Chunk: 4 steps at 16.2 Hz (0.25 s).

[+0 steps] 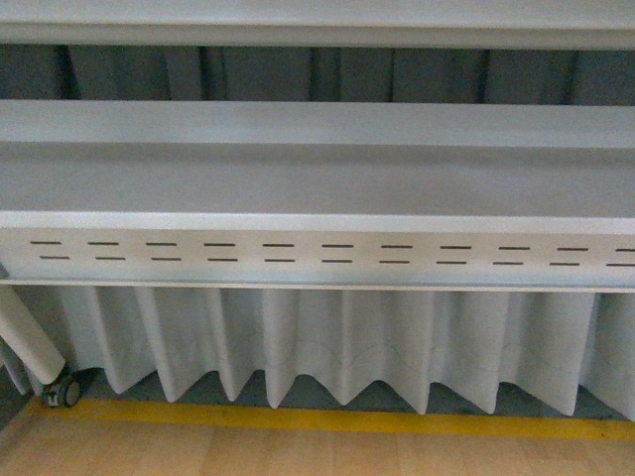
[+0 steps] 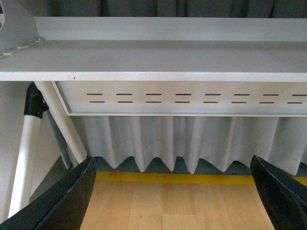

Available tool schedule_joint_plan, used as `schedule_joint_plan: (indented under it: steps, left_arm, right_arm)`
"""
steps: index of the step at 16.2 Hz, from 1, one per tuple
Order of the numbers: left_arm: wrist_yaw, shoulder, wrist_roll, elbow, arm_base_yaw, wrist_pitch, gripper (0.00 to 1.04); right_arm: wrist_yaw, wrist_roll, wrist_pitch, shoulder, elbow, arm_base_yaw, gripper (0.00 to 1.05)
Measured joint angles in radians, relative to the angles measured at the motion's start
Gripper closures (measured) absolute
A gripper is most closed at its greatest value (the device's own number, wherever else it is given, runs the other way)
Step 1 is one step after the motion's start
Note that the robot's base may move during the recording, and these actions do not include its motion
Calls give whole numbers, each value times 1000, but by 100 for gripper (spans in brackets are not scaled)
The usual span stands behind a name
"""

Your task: Wind up and store yellow beetle toy

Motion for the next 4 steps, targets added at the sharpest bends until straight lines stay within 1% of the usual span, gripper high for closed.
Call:
schedule_joint_plan:
  steps: [4]
  left_arm:
    - [0,0,0,0,0,0,7]
  right_arm:
    - [0,0,0,0,0,0,7]
